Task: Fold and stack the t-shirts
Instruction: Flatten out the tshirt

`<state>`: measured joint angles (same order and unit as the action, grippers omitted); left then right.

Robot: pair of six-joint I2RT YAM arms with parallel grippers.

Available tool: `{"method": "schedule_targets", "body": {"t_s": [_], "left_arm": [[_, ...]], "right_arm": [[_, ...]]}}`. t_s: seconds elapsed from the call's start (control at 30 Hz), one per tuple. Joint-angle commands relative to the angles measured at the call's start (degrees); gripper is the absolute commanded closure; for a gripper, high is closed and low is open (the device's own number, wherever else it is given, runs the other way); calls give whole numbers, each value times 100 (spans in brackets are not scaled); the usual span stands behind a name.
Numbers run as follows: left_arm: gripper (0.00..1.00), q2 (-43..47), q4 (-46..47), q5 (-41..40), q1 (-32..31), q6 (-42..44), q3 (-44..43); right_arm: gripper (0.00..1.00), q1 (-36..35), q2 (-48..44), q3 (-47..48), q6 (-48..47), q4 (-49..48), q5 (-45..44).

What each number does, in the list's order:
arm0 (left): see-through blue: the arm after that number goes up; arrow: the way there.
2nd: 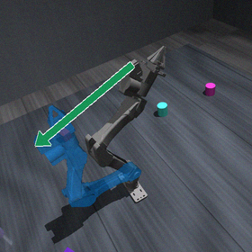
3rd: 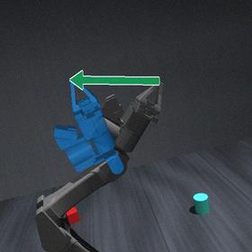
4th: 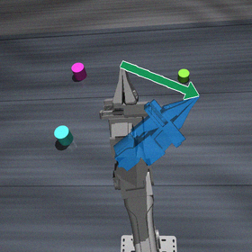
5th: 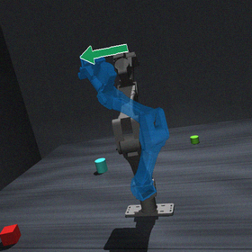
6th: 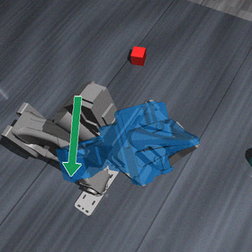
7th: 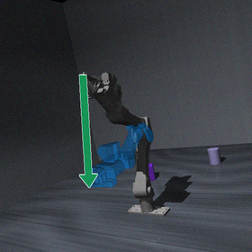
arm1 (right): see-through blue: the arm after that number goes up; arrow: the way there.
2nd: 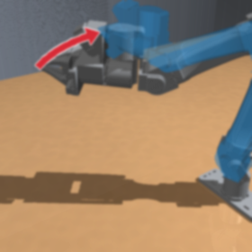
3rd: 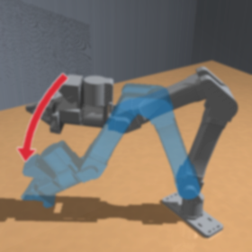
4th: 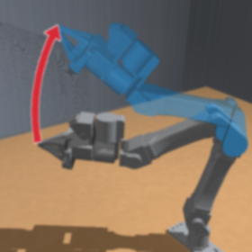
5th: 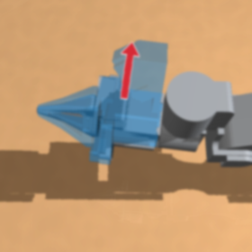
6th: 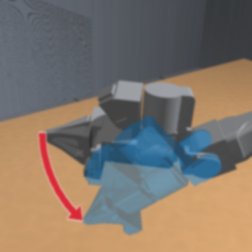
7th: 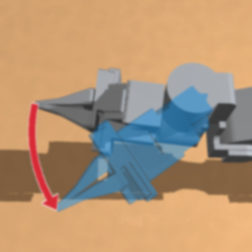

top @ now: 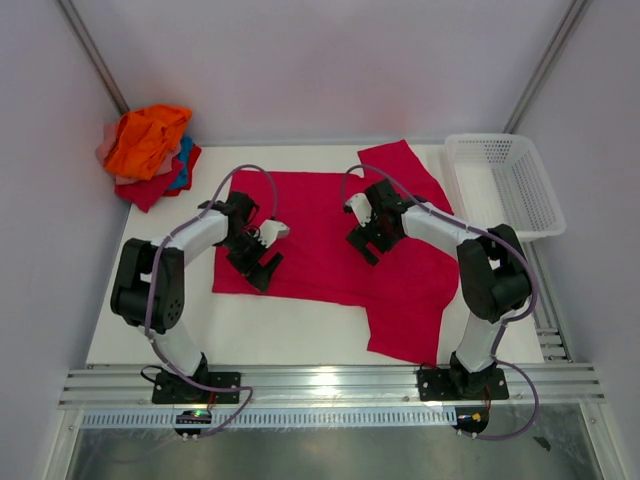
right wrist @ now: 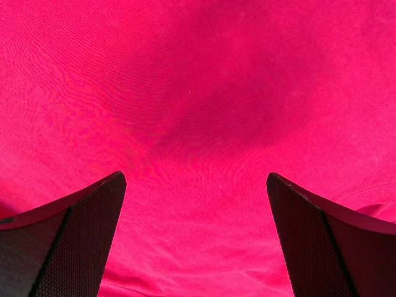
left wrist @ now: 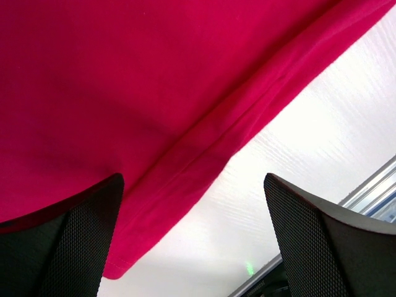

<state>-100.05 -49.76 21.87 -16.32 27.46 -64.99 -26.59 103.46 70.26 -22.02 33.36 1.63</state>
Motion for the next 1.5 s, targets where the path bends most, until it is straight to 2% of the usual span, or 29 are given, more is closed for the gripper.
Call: {"method": "schedule_targets", "body": {"t_s": [0.0,0.37,0.43,0.47,0.57,0.77,0.87,0.9,1.13,1.37,1.47], "left_arm": [[5,477,-350,38,23,180,4],[5,689,-421,-50,23,-12,276],[5,601,-193,-374,23,-205,312],[6,566,-97,-950,23,-467,338],[5,495,317,-1955,32,-935,434],[2,565,397,-2468,85,-1243,540],[2,723,187,-1909,409,-1270,374],[2,776,64,-1349,714,-1244,182],[1,988,-1167,253,2017,-874,-794],[1,303,-2221,1827,2616,-286,-1208],[1,-206,-2950,2285,2809,346,-1489]], "right_arm": [[1,-39,16,163,137,-76,13],[1,-39,-19,164,172,-49,101],[1,-39,-45,146,181,-49,145],[1,-39,-54,137,181,-41,145],[1,-39,-107,111,181,-41,153],[1,-39,-168,102,181,3,189],[1,-48,-221,67,181,-5,215],[1,-39,-238,49,181,-5,232],[1,-39,-256,14,154,3,285],[1,-39,-265,-30,154,-14,347],[1,-39,-248,-39,145,-23,364]]}}
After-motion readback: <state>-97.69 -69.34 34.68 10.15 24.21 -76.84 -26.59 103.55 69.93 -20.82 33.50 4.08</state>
